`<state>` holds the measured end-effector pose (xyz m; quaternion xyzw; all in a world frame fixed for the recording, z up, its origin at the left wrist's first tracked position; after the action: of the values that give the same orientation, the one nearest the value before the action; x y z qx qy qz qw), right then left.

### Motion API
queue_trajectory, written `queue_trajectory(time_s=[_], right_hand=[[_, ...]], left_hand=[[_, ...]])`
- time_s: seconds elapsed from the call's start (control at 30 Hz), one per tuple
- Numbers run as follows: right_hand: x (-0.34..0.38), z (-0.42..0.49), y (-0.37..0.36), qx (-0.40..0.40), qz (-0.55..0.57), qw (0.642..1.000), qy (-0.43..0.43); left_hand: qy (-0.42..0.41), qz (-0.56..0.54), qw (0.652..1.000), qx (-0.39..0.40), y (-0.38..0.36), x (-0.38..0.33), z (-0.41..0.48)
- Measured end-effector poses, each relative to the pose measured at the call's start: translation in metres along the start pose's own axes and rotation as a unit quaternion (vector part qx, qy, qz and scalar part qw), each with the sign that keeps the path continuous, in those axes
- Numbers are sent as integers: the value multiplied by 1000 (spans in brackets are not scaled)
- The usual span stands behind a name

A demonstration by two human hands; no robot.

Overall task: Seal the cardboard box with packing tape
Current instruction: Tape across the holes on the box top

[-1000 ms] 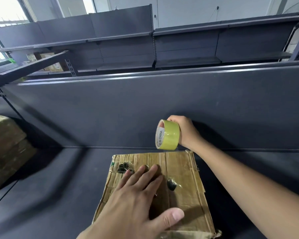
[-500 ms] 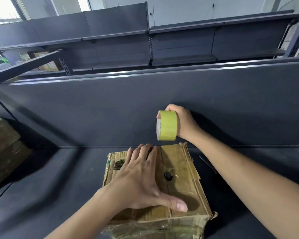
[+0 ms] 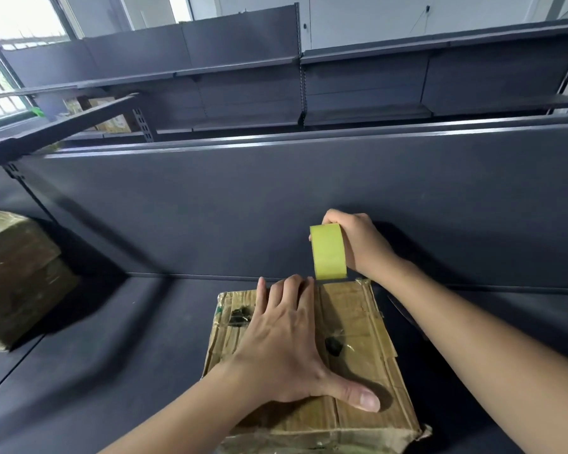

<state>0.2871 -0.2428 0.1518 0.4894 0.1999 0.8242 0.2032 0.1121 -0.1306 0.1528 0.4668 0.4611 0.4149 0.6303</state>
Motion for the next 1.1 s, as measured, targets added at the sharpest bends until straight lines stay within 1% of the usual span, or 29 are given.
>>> queue_trajectory(time_s=[0.03,0.17,0.27,0.4,0.53,0.7,0.77,0.87,1.0,1.1], right_hand=[[0,-1,4,-3,-6,1000,11],[12,-8,15,-28,-41,993,103],[18,-13,13,-31,-49,990,128],[10,-15,8,-34,-40,992,112],[0,-13,7,-44,-33,994,98],[-11,-12,5,-45,-41,994,88],[-12,-12,6,-53,-43,994,85],[-12,-13,7,-63,-40,994,81],[-16,-12,3,-44,-7,997,61],[-19,-11,1,-32,32,998,40]], left_hand=[[-2,2,1000,-2,0,0,1],[-11,-6,1000,-26,0,-2,2],[-1,-17,998,-58,-1,-3,2],[10,11,997,-71,-2,-1,6],[11,24,998,-63,-4,1,12],[2,59,998,-33,-8,3,24],[4,64,997,-36,-8,5,29],[19,34,998,-57,-8,10,35],[59,-55,990,-114,-3,18,42],[59,-67,988,-123,-4,22,44]])
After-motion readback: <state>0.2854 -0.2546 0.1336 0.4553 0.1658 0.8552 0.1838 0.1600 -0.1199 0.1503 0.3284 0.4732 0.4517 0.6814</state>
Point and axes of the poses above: each hand's wrist, its own z-axis towards the middle knuckle, its own y-axis out of the back of the hand, x = y × z, the point moved 7 cm from there along z, towards the middle knuckle, and after that the axes turned 14 degrees about -x, right-handed, at the moved point
